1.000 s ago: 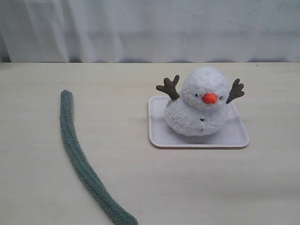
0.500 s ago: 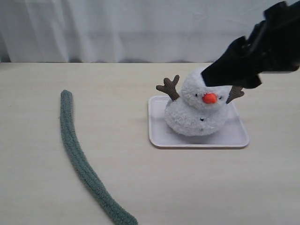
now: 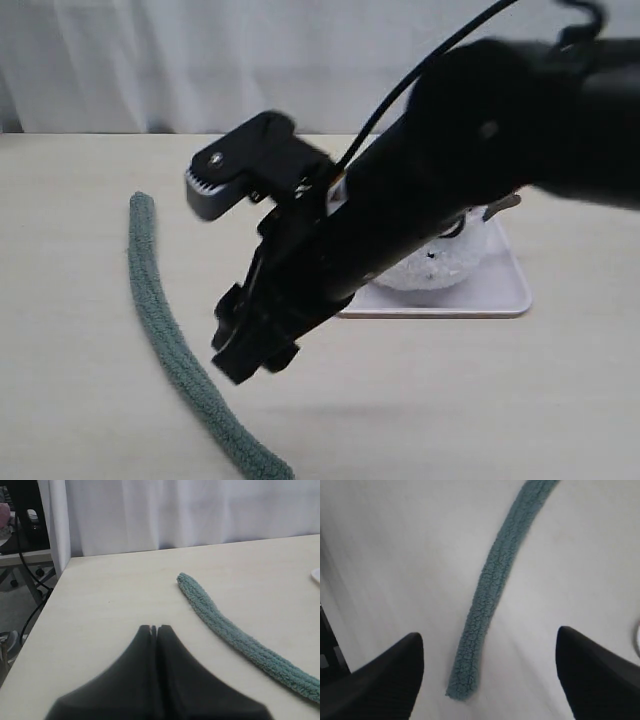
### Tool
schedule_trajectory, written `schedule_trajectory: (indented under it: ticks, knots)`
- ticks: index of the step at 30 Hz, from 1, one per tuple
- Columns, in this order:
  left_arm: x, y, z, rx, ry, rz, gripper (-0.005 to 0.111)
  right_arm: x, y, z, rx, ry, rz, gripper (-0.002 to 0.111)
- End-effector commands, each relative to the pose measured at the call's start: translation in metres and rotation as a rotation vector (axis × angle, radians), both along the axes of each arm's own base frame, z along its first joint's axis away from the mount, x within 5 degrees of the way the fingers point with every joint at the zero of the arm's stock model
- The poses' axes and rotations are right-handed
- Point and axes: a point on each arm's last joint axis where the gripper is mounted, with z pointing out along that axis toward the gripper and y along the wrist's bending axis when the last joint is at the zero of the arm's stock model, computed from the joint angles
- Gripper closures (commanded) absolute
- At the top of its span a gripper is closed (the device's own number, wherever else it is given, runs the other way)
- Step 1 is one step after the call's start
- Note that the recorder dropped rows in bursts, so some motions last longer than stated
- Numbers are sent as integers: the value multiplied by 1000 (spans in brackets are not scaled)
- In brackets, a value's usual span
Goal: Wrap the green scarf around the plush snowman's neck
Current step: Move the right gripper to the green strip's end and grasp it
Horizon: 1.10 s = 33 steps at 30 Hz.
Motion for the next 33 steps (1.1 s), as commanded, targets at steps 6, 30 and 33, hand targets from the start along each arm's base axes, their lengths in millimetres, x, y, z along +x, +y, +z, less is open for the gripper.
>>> schedule_trajectory:
  ticks: [6,30,33]
  knots:
    - [0,0,0,-4,-7,-7,107,11,39,-80,-132,-3,88,32]
    - [0,0,0,-4,-7,-7,107,22,53,-147,-201,92,57,30]
    - [0,0,0,-4,-7,-7,107,22,54,-152,-207,96,56,30]
